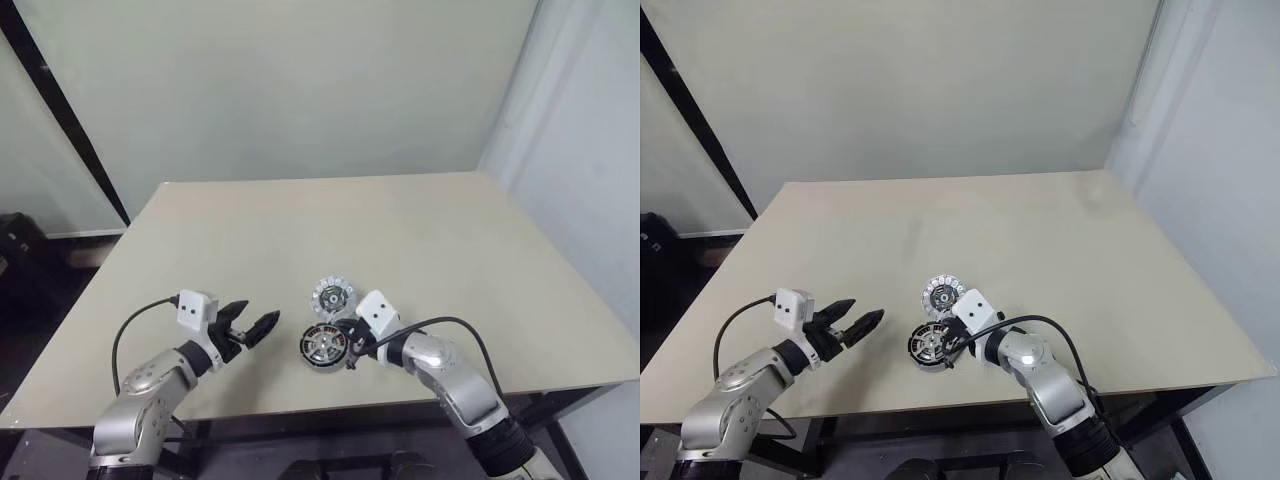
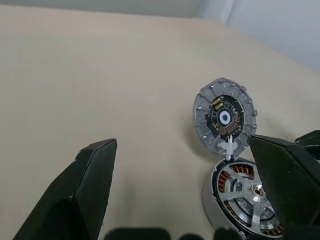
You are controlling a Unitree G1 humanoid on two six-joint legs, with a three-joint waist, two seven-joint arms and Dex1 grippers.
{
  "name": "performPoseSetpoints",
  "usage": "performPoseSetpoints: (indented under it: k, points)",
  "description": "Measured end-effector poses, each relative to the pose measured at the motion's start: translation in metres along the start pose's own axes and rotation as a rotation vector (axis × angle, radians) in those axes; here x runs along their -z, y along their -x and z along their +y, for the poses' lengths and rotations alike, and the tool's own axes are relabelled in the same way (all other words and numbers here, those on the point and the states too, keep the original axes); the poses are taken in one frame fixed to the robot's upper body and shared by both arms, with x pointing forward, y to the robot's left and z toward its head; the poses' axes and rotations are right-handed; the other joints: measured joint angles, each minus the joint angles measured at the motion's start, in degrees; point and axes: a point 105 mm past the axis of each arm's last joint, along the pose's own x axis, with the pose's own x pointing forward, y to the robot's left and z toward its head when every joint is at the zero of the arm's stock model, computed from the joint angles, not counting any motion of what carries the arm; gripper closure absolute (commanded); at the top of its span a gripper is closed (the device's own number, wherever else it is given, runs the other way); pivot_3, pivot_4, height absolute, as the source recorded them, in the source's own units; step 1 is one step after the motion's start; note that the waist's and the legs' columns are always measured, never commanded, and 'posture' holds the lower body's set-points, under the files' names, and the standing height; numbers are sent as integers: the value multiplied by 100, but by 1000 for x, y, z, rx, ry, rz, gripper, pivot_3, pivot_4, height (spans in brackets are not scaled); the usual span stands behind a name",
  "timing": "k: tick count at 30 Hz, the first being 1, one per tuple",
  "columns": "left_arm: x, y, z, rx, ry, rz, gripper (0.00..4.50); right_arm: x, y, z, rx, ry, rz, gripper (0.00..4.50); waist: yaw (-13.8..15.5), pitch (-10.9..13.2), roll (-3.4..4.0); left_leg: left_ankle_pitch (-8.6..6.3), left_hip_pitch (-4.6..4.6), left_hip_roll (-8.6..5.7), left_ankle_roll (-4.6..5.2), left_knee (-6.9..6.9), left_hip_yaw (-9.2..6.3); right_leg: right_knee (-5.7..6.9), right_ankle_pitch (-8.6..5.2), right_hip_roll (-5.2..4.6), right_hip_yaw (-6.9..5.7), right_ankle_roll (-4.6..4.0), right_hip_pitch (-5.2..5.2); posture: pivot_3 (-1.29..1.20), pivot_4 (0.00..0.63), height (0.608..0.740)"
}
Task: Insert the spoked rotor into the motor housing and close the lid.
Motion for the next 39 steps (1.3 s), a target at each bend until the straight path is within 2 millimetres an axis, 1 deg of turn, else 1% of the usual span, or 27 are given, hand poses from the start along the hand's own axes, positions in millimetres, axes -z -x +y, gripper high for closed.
performPoseSetpoints:
  k: [7, 9, 12, 15, 18, 22, 24, 29, 31, 32, 33, 35, 37, 38, 39]
  points:
    - [8, 4, -1, 11, -10, 20, 0, -5, -10, 6, -28, 12, -13, 4457, -3, 0, 0, 0, 3, 0, 0, 0, -3, 1, 1, 0, -2, 1, 1, 0, 0, 740]
    - [12, 4, -3, 17, -10, 33, 0, 3, -16, 9, -37, -8, 8, 4457, -11, -1, 0, 0, 3, 0, 0, 0, -2, 1, 1, 0, -1, 1, 2, 0, 0, 740]
    - [15, 6, -3, 15, -10, 45, 0, 30, -23, 14, -54, -29, 94, 4457, -10, 0, 0, 0, 2, -3, 1, 1, -2, 1, 1, 0, 0, 1, 2, 0, 0, 740]
    - [16, 6, -3, 16, -10, 49, 0, 35, -25, 15, -69, -15, 89, 4457, -34, -5, 2, 0, 24, 1, 0, 0, -1, 2, 1, 0, 0, 0, 14, 0, 0, 740]
    - [16, 6, -4, 21, -10, 52, 0, 36, -26, 15, -68, -8, 85, 4457, -35, -7, 4, 0, 31, 4, 0, 0, 1, 7, 0, 2, -1, -1, 17, 0, 0, 740]
    - [17, 6, -4, 22, -11, 54, 0, 32, -24, 14, -66, -7, 79, 4457, -31, -6, 4, 1, 23, 2, 0, 1, -2, 7, 0, 2, -1, -1, 12, 0, 0, 740]
    - [17, 6, -4, 21, -14, 56, 0, 25, -24, 14, -66, -1, 63, 4457, -33, -6, 5, 1, 13, 2, 0, 1, -1, 7, 2, 2, 0, 3, 6, 0, 0, 740]
    - [19, 4, -2, 16, -15, 64, 0, -21, -27, 6, -47, 55, -69, 4457, -33, -6, 5, 1, 12, 2, 0, 0, -6, 9, 8, 4, -2, 12, 2, 0, 0, 740]
    - [20, 4, -1, 13, -11, 68, 0, -28, -30, 8, -48, 54, -92, 4457, -34, -6, 5, 0, 12, 2, 0, -1, -7, 9, 9, 4, -3, 12, 2, 0, 0, 740]
    - [21, 5, 0, 10, -8, 70, 0, -28, -31, 10, -53, 51, -91, 4457, -31, -6, 5, 0, 11, 1, 0, -1, -7, 8, 9, 4, -2, 12, 2, 0, 0, 740]
    - [22, 5, 0, 8, -6, 72, 0, -25, -33, 10, -55, 45, -82, 4457, -29, -6, 5, 0, 11, -1, 0, -1, -9, 8, 9, 4, -2, 12, 2, 0, 0, 740]
    - [22, 5, 1, 5, -4, 74, 0, -9, -38, 11, -61, 24, -28, 4457, -32, -6, 4, 0, 12, -3, 0, -1, -6, 7, 9, 2, 0, 11, 4, 0, 0, 740]
    - [23, 6, 1, 2, -2, 75, 0, 20, -41, 14, -73, 5, 72, 4457, -34, -6, 5, 0, 13, -3, 0, 0, -3, 7, 7, 2, 1, 8, 4, 0, 0, 740]
    - [24, 8, 2, -2, 1, 78, 0, 26, -42, 17, -79, -2, 84, 4457, -34, -6, 6, 0, 13, -3, 0, 0, -3, 9, 8, 2, 2, 8, 3, 0, 0, 740]
    - [26, 9, 2, -6, 5, 83, 0, 28, -43, 17, -81, 7, 87, 4457, -38, -10, 13, 0, 21, -2, 0, -1, -2, 9, 9, 2, 4, 9, 7, 0, 0, 740]
